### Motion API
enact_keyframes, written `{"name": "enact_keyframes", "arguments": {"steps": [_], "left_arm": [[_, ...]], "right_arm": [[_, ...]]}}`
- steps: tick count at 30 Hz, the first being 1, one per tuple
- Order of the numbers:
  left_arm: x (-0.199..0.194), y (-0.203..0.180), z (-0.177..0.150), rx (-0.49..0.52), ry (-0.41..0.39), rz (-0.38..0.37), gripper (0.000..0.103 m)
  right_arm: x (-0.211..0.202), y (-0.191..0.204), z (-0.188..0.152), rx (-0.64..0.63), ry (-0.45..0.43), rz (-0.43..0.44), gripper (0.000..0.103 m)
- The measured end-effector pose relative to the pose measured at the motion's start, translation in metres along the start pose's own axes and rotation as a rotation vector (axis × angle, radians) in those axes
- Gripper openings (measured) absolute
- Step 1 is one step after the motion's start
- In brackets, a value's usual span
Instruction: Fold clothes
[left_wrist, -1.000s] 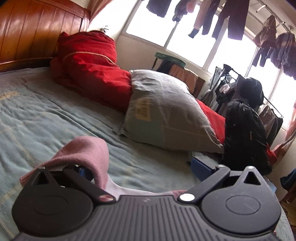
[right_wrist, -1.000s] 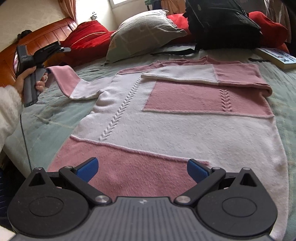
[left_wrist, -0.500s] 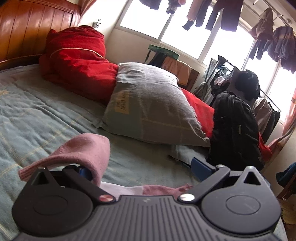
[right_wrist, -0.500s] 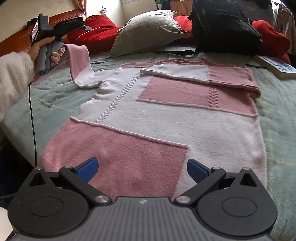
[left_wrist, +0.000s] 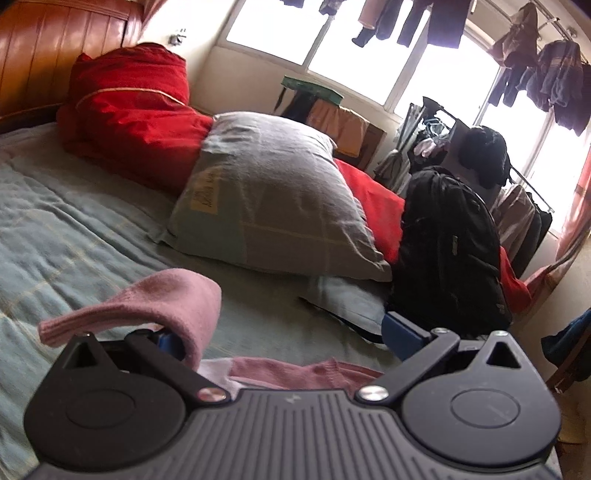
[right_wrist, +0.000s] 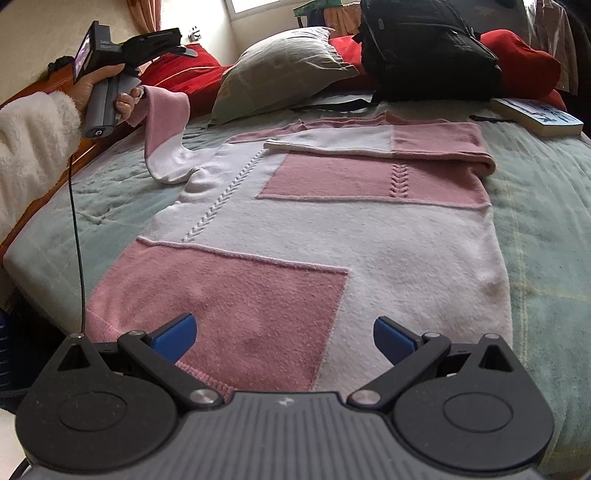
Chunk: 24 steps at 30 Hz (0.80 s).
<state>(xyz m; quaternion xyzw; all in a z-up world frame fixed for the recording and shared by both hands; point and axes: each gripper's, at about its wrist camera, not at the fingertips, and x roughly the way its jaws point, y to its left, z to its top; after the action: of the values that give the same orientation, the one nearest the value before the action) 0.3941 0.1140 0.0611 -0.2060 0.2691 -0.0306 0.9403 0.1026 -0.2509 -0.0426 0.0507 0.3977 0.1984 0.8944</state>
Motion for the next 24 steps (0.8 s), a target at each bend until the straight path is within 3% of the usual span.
{"name": "enact_keyframes", "arguments": {"steps": [24], "left_arm": [[0.034, -0.122, -0.033, 0.117, 0.079, -0.052, 0.102]], "right_arm": [[-0.030, -0.026, -0.009, 0.008, -0.008, -0.017, 0.103]]}}
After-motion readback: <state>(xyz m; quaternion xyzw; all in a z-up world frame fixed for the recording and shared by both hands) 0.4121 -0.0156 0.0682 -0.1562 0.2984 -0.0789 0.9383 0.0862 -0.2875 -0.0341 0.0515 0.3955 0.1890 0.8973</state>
